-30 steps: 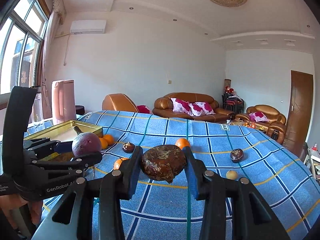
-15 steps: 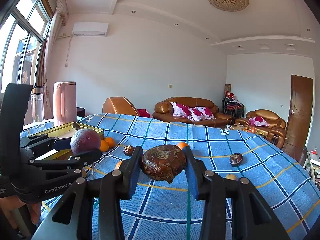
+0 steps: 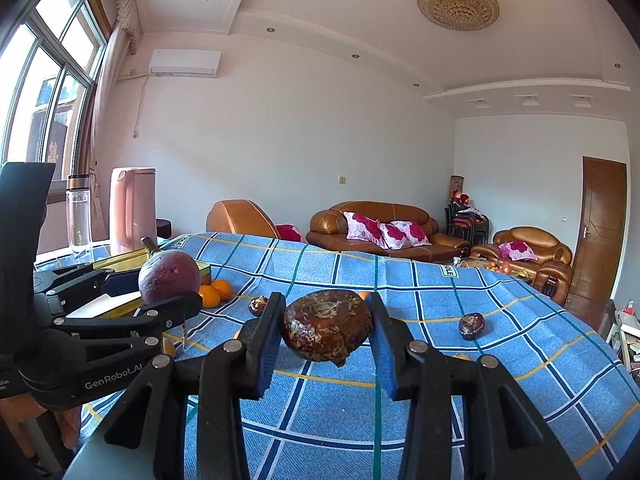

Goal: Organize fruits
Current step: 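Lift the brown fruit and red onion and carry both toward the gold tin tray, then move both held fruits over the inside of the gold tin tray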

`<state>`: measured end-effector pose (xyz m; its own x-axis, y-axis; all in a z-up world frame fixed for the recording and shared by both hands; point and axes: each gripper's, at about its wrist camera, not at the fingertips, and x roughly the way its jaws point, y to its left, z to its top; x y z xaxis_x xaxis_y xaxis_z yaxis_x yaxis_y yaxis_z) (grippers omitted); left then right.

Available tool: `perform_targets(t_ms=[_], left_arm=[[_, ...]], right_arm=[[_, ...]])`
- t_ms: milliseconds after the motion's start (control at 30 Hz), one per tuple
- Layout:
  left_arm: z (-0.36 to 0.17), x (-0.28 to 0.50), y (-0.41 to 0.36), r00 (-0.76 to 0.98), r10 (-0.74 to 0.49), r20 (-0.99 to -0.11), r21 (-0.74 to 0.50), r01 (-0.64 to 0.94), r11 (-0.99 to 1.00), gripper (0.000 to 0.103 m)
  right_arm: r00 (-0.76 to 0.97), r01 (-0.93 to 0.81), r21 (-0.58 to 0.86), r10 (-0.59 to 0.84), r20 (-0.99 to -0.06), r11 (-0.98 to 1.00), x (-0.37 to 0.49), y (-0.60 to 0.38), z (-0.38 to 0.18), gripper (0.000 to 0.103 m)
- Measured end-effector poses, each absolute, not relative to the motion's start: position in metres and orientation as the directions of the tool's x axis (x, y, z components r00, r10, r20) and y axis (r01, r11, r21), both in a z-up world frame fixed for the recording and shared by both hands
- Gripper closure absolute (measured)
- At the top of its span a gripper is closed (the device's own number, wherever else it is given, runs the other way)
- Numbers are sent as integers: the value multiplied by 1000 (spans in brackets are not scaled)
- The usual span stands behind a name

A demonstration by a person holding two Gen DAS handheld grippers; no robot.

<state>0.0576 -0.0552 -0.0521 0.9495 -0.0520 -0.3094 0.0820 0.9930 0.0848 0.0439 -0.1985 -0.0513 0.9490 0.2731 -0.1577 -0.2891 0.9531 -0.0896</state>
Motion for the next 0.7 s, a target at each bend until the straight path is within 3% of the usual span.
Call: perform_targets(t_ms=[333,700], left_arm=[[-49,45,-65,966,-39,-257,155,81,985,49],[-46,42,-56,964,-18,-265,143,57,988,49]], right_arm=[[952,-291,-108,276,-132,951,39,-195,-50,60],[942,-320,-131,300,-151,938,41,-181,-49,60]])
